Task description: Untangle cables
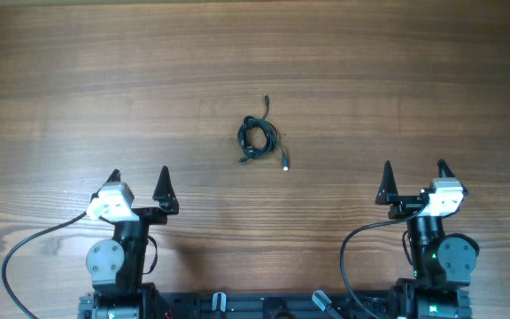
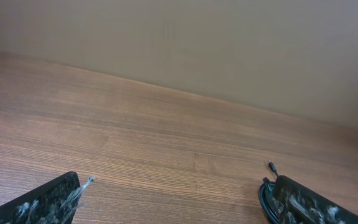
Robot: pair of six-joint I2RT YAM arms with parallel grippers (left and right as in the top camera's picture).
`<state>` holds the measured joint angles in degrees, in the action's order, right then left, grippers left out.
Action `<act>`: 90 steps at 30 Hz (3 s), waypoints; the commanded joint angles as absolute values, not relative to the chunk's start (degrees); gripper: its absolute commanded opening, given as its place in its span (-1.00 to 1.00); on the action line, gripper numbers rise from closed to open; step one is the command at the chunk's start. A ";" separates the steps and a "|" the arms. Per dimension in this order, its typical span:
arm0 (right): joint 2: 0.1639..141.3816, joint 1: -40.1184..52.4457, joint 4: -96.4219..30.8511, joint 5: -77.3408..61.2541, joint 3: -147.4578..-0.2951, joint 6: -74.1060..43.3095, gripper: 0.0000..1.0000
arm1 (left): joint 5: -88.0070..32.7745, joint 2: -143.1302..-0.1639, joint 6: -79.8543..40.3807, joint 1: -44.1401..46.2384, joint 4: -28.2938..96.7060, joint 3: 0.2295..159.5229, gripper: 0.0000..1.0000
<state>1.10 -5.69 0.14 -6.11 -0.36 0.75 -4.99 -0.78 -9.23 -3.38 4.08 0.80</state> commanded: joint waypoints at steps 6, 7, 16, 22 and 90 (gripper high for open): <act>0.80 -5.41 0.30 -5.32 -0.30 1.37 0.99 | -4.84 -0.38 -8.10 -3.27 4.08 0.34 1.00; 0.80 -5.41 0.30 -5.32 -0.30 1.37 1.00 | -4.84 -0.38 -8.10 -3.27 4.08 0.34 1.00; 0.80 -5.41 0.30 -5.32 -0.30 1.37 0.99 | -4.84 -0.38 -8.10 -3.27 4.08 0.34 1.00; 0.80 -5.41 0.30 -5.32 -0.30 1.37 1.00 | -4.84 -0.38 -8.10 -3.27 4.08 0.34 1.00; 0.80 -5.41 0.30 -5.32 -0.30 1.37 0.99 | -15.51 -81.69 -13.80 21.39 19.73 60.40 1.00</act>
